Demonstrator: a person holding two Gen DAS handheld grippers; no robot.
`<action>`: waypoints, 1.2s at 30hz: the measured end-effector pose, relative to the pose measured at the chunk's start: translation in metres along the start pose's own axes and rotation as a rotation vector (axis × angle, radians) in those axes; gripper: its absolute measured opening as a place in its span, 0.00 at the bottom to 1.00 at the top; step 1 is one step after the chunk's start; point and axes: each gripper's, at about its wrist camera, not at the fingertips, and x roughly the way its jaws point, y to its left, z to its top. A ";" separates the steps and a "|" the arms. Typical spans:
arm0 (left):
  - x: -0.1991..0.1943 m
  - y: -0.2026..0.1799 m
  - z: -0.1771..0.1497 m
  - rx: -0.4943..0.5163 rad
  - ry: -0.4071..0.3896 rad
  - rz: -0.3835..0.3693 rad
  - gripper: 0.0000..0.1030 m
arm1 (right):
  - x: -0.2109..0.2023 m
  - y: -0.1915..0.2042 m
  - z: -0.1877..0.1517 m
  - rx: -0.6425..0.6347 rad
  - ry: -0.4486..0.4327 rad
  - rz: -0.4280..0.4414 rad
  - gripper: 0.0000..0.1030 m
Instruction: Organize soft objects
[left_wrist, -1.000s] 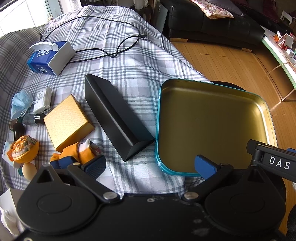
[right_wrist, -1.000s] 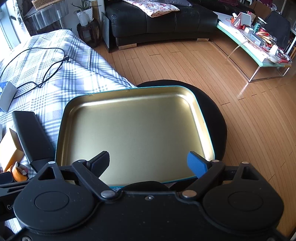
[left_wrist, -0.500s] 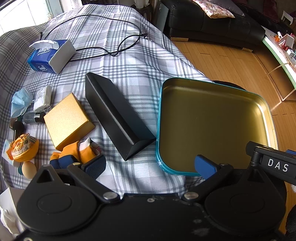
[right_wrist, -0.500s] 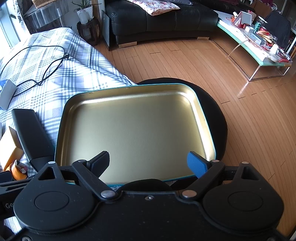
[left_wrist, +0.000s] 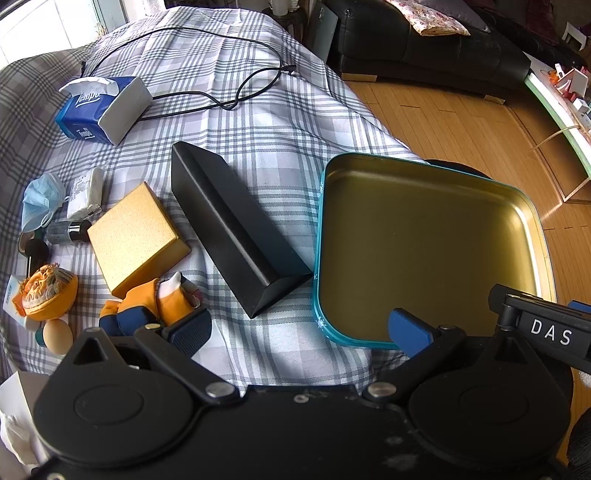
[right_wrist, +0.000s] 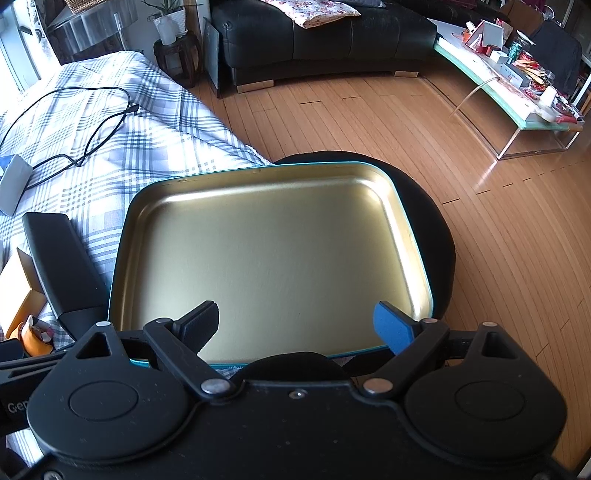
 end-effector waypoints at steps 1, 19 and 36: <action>0.000 0.000 0.000 -0.001 0.000 -0.001 1.00 | 0.000 0.000 0.000 0.001 0.000 0.000 0.85; -0.003 0.003 0.000 -0.011 -0.002 -0.006 1.00 | 0.001 0.002 -0.002 0.000 0.000 -0.006 0.85; -0.054 0.061 -0.004 -0.105 -0.158 -0.007 0.99 | -0.070 0.022 0.003 0.022 -0.227 0.188 0.85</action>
